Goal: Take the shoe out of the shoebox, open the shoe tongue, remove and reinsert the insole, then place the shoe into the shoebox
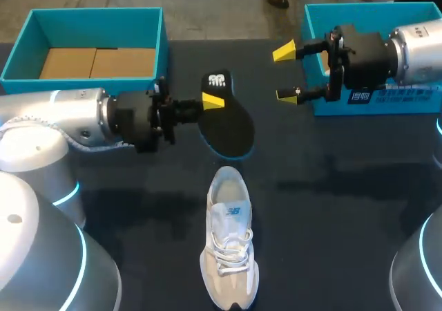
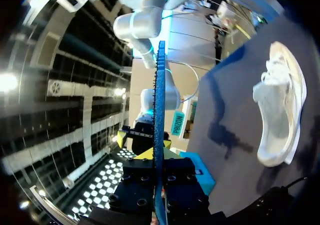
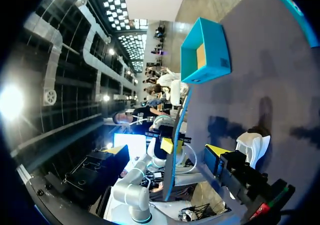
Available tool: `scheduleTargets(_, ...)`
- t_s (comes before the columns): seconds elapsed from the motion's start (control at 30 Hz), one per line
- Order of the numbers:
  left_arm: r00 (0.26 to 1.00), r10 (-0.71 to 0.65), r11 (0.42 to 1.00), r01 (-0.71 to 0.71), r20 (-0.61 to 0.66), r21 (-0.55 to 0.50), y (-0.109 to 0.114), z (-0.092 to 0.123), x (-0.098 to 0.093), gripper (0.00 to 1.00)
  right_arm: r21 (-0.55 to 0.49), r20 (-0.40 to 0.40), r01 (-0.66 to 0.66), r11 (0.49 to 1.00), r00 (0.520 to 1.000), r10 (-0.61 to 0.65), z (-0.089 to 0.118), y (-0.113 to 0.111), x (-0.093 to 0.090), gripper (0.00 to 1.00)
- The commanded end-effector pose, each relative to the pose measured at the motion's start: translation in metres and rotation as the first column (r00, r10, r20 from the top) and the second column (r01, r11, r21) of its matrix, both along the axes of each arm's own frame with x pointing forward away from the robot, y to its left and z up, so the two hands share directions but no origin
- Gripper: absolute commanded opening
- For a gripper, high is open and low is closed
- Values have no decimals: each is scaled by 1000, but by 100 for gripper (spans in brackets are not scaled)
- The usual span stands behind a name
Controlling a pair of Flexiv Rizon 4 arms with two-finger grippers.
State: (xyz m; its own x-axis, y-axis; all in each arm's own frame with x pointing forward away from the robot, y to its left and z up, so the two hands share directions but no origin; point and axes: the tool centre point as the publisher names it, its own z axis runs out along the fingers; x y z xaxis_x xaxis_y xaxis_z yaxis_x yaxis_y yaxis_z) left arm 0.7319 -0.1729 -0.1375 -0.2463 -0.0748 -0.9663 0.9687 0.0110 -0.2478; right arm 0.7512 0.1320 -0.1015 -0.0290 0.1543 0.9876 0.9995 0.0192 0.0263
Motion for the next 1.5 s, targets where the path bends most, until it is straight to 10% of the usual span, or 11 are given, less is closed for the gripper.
scheduleTargets(0.03, 957, -88, 995, 72, -277, -65, 16, 4, 0, 0, -1, 1, 5, 1000, 1000, -5, 0, 0, -2, 100)
scheduleTargets(0.6, 896, -167, 986, 150, -412, -72, 16, 5, 0, 0, -1, 1, 5, 1000, 1000, -5, 0, 0, -2, 100)
scheduleTargets(1.0, 235, -236, 972, 46, -943, -232, 21, 34, -4, 0, -1, 1, 5, 1000, 1000, -5, 0, 0, -2, 100)
scheduleTargets(1.5, -469, -240, 968, -54, -850, -243, 35, 29, -12, 0, -1, 1, 5, 1000, 1000, -5, 0, 0, -2, 100)
